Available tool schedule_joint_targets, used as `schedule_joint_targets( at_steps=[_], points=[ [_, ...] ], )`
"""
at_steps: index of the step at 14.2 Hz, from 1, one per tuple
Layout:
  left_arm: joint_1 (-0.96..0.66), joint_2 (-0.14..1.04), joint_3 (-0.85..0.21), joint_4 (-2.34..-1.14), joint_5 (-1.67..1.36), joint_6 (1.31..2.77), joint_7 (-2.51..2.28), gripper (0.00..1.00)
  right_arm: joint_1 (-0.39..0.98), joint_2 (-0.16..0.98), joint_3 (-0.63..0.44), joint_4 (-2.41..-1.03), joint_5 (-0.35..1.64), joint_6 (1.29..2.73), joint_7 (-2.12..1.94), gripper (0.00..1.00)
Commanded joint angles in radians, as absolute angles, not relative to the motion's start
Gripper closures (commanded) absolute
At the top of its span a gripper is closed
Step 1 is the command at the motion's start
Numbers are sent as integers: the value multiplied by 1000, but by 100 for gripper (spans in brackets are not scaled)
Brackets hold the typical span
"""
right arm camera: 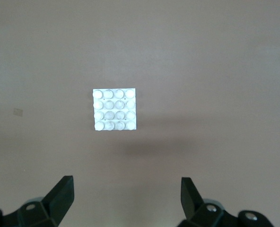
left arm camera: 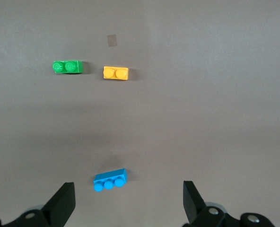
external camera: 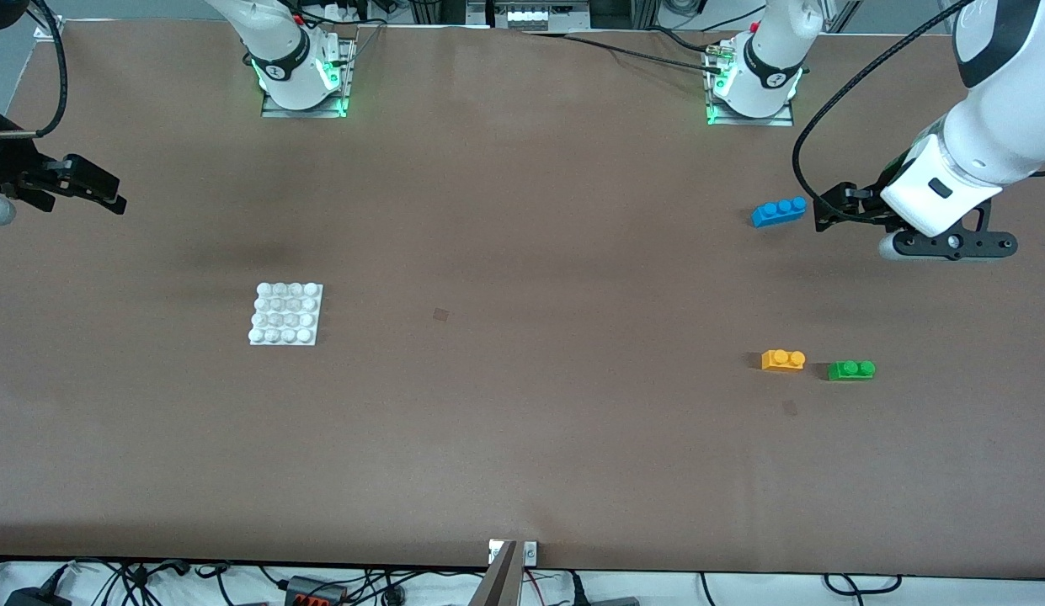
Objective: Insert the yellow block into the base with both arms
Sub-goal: 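Move the right gripper over the white base plate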
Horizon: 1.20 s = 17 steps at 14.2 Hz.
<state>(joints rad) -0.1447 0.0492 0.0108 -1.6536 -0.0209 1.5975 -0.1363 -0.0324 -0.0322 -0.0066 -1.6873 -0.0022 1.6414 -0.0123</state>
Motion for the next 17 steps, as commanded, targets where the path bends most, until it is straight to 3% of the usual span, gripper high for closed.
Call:
schedule_joint_targets(
  at_steps=[1,6,11,17],
  points=[
    [-149,52,15,-1640,-38,1586,-129,0,-28,-38,-9,-1690,14,1635,-23,0],
    [-149,54,17,-1640,-37,1586,-120,0,-23,-37,-6,-1693,14,1612,-21,0],
    [-149,54,15,-1640,-37,1586,-115,0,-17,-28,-3,-1658,6,1398,-20,0],
    [-149,54,15,-1640,-35,1586,-115,0,-26,46,-5,-1632,11,1407,-18,0]
  ],
)
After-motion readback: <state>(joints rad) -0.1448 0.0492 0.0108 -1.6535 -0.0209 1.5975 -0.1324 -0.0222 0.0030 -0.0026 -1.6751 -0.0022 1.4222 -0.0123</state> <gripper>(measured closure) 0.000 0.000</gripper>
